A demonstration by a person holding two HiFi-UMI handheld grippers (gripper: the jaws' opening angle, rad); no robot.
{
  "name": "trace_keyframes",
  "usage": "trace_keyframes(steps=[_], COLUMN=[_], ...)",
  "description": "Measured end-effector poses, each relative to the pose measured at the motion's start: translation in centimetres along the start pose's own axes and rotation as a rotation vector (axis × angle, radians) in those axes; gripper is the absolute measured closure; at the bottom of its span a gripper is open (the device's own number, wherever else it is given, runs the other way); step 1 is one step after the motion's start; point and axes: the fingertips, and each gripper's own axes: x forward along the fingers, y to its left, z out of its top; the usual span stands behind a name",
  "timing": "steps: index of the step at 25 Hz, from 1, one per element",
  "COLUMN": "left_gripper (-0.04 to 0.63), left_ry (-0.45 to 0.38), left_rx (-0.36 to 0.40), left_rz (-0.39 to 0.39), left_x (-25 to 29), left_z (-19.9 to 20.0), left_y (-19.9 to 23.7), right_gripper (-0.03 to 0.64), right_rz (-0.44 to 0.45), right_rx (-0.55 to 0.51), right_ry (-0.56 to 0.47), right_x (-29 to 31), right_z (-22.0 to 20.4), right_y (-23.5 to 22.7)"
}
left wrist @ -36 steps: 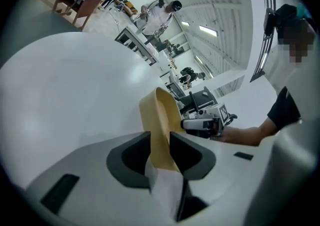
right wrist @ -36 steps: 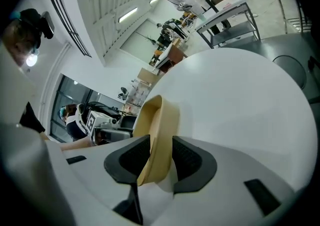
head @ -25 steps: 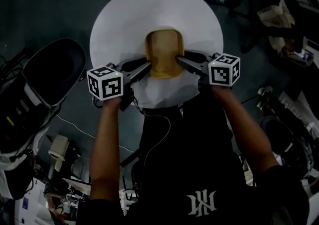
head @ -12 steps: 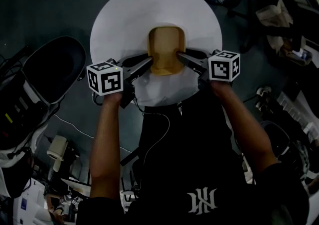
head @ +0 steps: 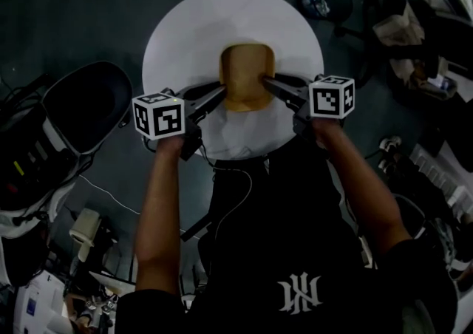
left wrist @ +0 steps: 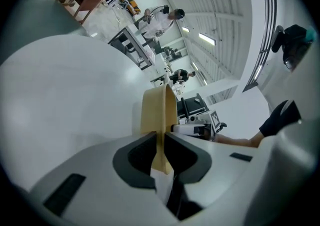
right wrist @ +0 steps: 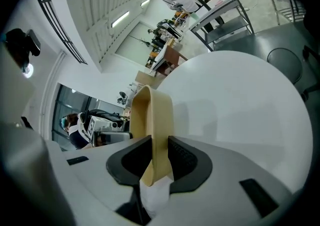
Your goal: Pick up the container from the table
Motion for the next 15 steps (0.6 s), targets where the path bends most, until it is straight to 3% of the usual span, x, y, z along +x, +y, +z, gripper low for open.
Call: trace_keyframes(steps=[15], left_gripper=[0.545], left_ry=[-0.126], left_rx=[0.167], left_rz=[0.019], left_x=[-5.1], left_z=[7.2], left_y=[-7.5], right_gripper=[0.502], right_rz=[0.045], right_rx=[-0.154], right_ry=[-0.051], right_x=[-2.9], right_z=[7.2], right_y=[9.3])
